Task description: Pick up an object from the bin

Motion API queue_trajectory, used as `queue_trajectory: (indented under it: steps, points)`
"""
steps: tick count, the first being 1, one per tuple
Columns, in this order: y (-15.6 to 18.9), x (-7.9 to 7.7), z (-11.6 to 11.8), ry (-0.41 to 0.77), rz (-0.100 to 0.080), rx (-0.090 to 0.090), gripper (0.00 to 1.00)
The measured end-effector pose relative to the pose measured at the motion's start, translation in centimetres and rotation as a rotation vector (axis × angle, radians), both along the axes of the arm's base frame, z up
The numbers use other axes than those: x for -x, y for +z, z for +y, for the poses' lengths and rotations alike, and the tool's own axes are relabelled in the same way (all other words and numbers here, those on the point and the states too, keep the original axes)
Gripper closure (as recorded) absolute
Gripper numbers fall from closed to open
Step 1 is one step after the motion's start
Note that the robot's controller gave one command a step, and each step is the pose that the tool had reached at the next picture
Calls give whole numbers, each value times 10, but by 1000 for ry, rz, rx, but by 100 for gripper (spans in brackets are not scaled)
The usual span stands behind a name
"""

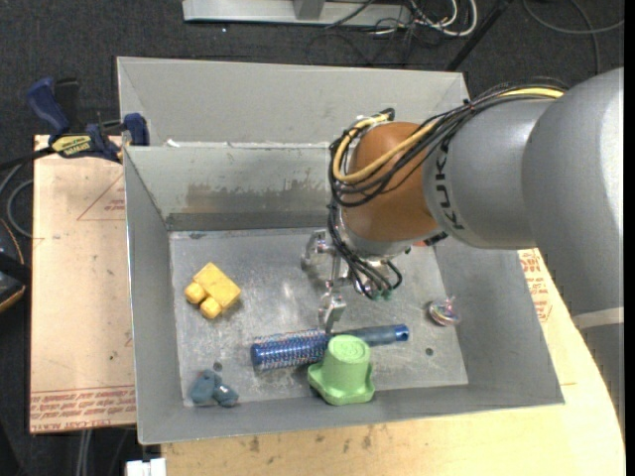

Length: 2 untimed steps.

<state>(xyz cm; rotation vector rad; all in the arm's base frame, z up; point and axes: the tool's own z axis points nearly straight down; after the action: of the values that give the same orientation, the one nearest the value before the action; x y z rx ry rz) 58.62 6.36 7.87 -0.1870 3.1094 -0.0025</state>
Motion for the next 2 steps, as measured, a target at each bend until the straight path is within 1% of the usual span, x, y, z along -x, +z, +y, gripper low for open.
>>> queue_trajectory:
  steps: [1,2]
  points:
    - [-1,63,80,-141,-1,-10,0]
    - [105,100,59,-438,21,-8,0]
